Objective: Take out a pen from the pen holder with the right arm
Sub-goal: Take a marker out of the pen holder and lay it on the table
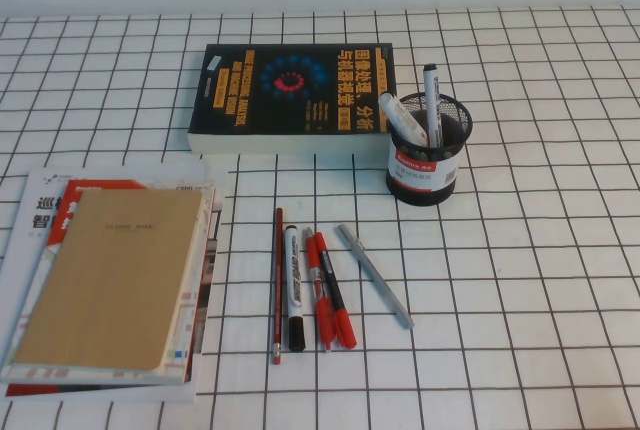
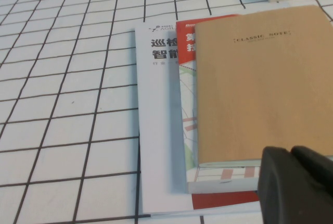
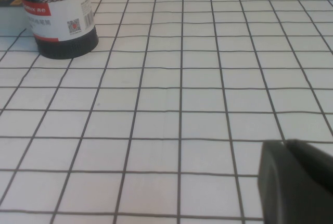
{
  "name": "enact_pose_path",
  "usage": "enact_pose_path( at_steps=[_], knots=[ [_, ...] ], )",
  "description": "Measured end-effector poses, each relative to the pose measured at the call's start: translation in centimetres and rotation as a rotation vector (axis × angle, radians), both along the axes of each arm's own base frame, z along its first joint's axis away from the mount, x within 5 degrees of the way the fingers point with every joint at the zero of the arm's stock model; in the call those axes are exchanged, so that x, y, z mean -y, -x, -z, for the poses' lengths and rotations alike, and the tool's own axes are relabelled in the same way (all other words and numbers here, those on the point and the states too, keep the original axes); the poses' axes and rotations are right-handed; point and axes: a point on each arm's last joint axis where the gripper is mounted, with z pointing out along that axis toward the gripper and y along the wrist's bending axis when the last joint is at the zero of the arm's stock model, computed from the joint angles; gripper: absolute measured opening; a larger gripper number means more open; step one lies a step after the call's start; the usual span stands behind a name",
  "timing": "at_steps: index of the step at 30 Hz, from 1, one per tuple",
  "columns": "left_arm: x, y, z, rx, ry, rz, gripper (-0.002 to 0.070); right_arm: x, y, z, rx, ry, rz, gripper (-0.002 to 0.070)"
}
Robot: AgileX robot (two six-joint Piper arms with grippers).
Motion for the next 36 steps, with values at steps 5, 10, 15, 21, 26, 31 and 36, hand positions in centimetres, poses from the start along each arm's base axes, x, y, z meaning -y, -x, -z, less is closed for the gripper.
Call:
enact_pose_path(
  at_steps=[5, 10, 15, 21, 26, 31, 36],
  knots=[
    [0.0, 0.0, 0.0, 0.0, 0.0, 0.0, -0.0004, 0.0, 0.0, 0.0, 0.0, 0.0, 0.0, -0.0016],
    [0.0, 0.0, 0.0, 0.0, 0.0, 0.0, -0.0004, 0.0, 0.0, 0.0, 0.0, 0.0, 0.0, -0.0016],
    [0.0, 0.0, 0.0, 0.0, 0.0, 0.0, -0.0004, 0.0, -0.1, -0.3, 0.029, -0.004, 0.002, -0.0016],
    [0.0, 0.0, 0.0, 0.0, 0.0, 0.0, -0.0004, 0.0, -0.2, -0.8, 0.088, -0.03, 0.005, -0.0016],
    [0.0, 0.0, 0.0, 0.0, 0.0, 0.0, -0.0004, -0.3, -0.2, -1.2, 0.115, -0.19, 0.008, -0.0016],
    [0.0, 0.0, 0.0, 0.0, 0.0, 0.0, -0.0004, -0.5, -0.3, -1.7, 0.14, -0.394, 0.018, -0.0016],
    [0.0, 0.0, 0.0, 0.0, 0.0, 0.0, -0.0004, -0.7, -0.2, -2.0, 0.128, -0.613, 0.025, -0.0016]
  ],
)
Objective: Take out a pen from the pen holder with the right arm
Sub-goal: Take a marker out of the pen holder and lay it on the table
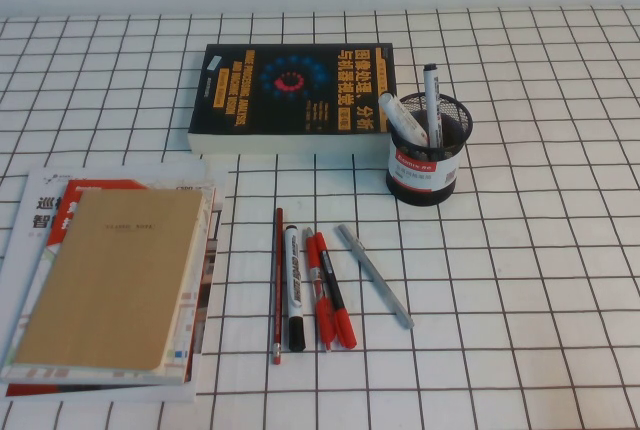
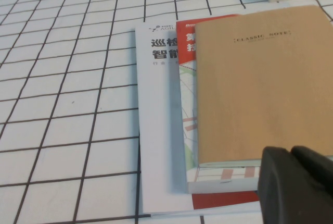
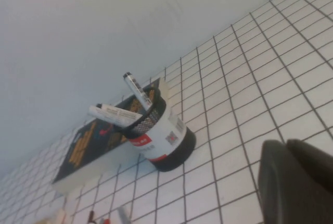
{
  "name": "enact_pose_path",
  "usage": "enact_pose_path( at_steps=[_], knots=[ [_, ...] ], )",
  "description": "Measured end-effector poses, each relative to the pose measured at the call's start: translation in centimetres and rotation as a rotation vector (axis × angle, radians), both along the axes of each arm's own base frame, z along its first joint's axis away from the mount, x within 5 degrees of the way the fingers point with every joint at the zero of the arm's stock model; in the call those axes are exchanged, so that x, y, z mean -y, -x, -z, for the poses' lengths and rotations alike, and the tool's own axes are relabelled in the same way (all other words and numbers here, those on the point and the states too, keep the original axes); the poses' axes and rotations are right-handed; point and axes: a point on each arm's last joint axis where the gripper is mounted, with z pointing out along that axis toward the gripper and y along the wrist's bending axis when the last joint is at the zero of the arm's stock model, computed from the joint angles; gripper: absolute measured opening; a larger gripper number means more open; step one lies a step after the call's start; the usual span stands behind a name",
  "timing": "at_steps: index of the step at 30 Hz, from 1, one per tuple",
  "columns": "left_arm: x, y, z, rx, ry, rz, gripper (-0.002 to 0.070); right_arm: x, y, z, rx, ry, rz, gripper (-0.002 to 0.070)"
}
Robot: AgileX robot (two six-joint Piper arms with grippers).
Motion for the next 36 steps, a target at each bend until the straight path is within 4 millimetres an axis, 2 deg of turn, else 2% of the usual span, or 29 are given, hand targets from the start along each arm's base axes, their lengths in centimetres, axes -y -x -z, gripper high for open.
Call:
enact_pose_path(
  at_steps=[6, 10, 15, 19, 22, 29, 36],
  knots=[
    [0.0, 0.0, 0.0, 0.0, 0.0, 0.0, -0.0004, 0.1, 0.0, -0.2, 0.011, -0.067, 0.009, -0.0016],
    [0.0, 0.0, 0.0, 0.0, 0.0, 0.0, -0.0004, 0.1, 0.0, -0.5, 0.023, -0.174, 0.022, -0.0016],
    [0.0, 0.0, 0.0, 0.0, 0.0, 0.0, -0.0004, -0.3, 0.1, -0.6, -0.013, -0.17, -0.028, -0.0016],
    [0.0, 0.0, 0.0, 0.0, 0.0, 0.0, -0.0004, -0.9, 0.5, -2.7, -0.035, -0.083, -0.1, -0.0016],
    [0.0, 0.0, 0.0, 0.0, 0.0, 0.0, -0.0004, -1.3, 0.0, -4.4, -0.113, 0.016, -0.145, -0.0016],
    [0.0, 0.0, 0.0, 0.0, 0.0, 0.0, -0.0004, -1.7, -3.7, -7.8, -0.361, 0.276, -0.227, -0.0016],
    [0.0, 0.0, 0.0, 0.0, 0.0, 0.0, -0.0004, -2.3, -8.9, -10.1, -0.425, 0.398, -0.31, -0.0016]
  ],
)
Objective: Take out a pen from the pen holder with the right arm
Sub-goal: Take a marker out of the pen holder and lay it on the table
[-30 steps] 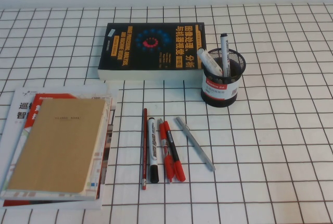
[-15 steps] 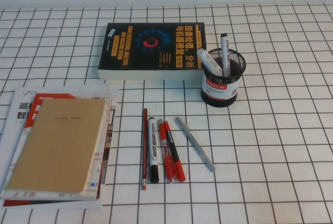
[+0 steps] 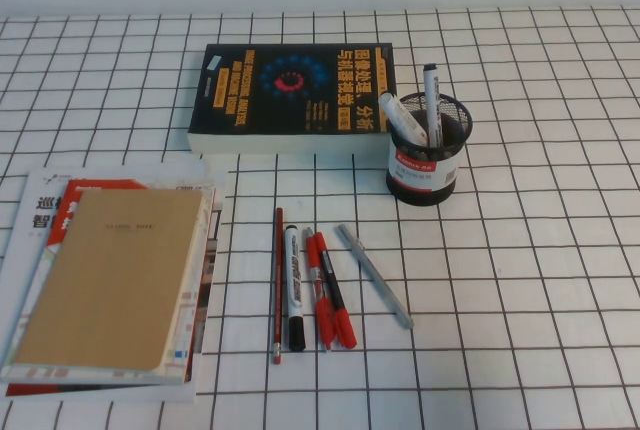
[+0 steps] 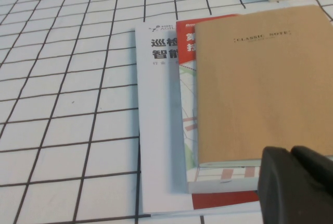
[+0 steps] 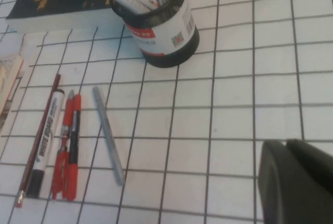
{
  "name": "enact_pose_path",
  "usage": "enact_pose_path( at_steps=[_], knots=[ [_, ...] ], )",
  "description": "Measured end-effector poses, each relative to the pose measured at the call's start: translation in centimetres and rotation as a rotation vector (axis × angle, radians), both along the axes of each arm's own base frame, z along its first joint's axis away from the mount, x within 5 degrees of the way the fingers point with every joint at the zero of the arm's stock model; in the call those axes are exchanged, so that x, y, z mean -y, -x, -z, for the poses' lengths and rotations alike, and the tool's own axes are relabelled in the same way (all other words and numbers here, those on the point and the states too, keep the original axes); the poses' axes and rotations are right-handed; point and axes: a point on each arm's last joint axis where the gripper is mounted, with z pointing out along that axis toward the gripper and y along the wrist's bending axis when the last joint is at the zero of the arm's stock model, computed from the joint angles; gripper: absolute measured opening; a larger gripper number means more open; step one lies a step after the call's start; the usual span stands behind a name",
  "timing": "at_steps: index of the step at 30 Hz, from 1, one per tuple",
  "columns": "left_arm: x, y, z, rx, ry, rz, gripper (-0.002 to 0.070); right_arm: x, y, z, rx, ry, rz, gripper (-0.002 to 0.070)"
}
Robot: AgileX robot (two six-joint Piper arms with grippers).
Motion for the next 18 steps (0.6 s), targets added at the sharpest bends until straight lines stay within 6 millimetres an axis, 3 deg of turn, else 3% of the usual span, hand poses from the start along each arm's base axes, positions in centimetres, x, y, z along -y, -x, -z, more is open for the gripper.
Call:
enact_pose_path(
  at_steps=[8, 18],
  knots=[
    [0.0, 0.0, 0.0, 0.0, 0.0, 0.0, -0.0004, -4.0, -6.9, -2.1, 0.012, 0.033, -0.18, -0.0016],
    [0.0, 0.0, 0.0, 0.0, 0.0, 0.0, -0.0004, -9.9, -14.7, -0.5, 0.009, 0.073, -0.258, -0.0016]
  ],
)
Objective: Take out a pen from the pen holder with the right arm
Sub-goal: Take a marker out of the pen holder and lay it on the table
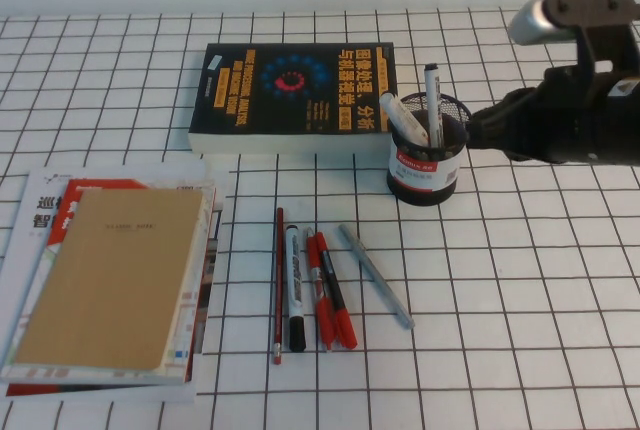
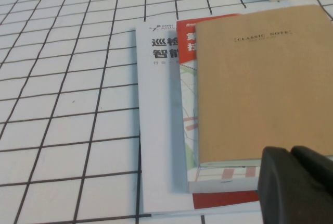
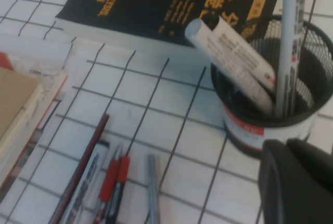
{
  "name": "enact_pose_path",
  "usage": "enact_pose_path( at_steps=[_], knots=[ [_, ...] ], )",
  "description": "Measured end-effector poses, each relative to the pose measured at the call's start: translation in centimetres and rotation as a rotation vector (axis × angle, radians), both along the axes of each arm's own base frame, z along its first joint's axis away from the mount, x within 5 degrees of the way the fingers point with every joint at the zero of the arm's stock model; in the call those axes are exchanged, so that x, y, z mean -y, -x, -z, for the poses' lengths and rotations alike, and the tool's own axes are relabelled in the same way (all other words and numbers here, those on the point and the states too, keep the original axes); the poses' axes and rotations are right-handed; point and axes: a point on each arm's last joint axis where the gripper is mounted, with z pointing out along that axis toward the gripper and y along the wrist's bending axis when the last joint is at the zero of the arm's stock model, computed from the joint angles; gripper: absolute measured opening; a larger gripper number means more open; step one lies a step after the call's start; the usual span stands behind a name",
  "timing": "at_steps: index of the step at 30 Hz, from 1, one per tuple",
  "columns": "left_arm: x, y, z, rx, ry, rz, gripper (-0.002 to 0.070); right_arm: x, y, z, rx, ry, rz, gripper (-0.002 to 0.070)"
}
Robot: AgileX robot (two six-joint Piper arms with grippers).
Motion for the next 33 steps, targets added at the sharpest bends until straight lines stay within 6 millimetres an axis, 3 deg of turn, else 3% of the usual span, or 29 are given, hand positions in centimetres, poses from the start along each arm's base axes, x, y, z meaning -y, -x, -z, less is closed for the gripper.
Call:
enact_pose_path(
  at_steps=[5, 11, 17, 23, 33],
  knots=[
    [0.0, 0.0, 0.0, 0.0, 0.0, 0.0, -0.0004, -1.7, -1.2, 0.7, 0.169, 0.08, 0.0, 0.0029],
    [0.0, 0.0, 0.0, 0.0, 0.0, 0.0, -0.0004, -2.9, -2.1, 1.6, 0.377, 0.079, 0.051, 0.0201],
    [0.0, 0.0, 0.0, 0.0, 0.0, 0.0, -0.0004, -3.2, -3.4, 4.3, 0.39, 0.089, 0.088, 0.0357],
    [0.0, 0.0, 0.0, 0.0, 0.0, 0.0, -0.0004, -3.6, -4.6, 6.6, 0.419, 0.102, 0.106, 0.0383],
    [0.0, 0.0, 0.0, 0.0, 0.0, 0.0, -0.0004, -4.5, -6.2, 8.1, 0.468, 0.104, 0.122, 0.0386]
  ],
)
